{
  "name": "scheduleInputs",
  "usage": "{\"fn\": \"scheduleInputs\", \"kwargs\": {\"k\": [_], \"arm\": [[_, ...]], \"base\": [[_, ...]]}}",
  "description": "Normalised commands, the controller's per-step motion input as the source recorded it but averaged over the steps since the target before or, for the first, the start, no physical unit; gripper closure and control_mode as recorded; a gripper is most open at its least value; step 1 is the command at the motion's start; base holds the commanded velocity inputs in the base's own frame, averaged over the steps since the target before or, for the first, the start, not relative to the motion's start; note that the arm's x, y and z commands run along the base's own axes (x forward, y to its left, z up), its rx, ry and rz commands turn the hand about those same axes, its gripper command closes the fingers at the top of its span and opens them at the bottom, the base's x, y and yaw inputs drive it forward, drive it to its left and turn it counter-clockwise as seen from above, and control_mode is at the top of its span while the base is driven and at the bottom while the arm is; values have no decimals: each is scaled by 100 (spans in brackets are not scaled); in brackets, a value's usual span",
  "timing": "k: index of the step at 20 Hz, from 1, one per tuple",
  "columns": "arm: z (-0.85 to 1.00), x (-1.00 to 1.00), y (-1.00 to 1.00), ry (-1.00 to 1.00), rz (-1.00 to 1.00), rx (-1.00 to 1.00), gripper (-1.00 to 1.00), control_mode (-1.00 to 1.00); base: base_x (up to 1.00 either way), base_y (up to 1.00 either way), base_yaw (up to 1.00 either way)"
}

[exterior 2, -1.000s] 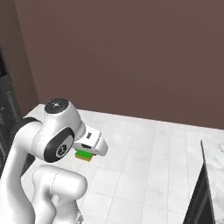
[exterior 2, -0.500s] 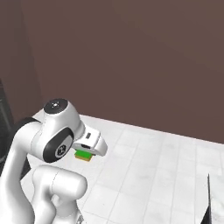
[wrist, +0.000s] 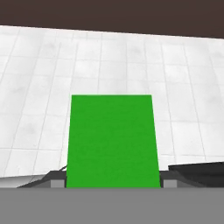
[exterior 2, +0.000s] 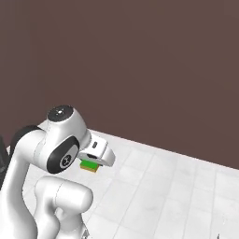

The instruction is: Place the sponge inside the microwave to prepare for sanitizing.

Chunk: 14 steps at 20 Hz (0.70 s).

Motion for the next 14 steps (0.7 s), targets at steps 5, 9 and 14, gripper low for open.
{"fn": "scheduleInputs", "kwargs": {"k": [5,9,14], "arm": [[0,0,0,0,0,0,100,100],[0,0,0,0,0,0,100,100],[0,0,0,0,0,0,100,100]], "base": [[77,-29,24],[73,-13,25],[70,-20,37]]}}
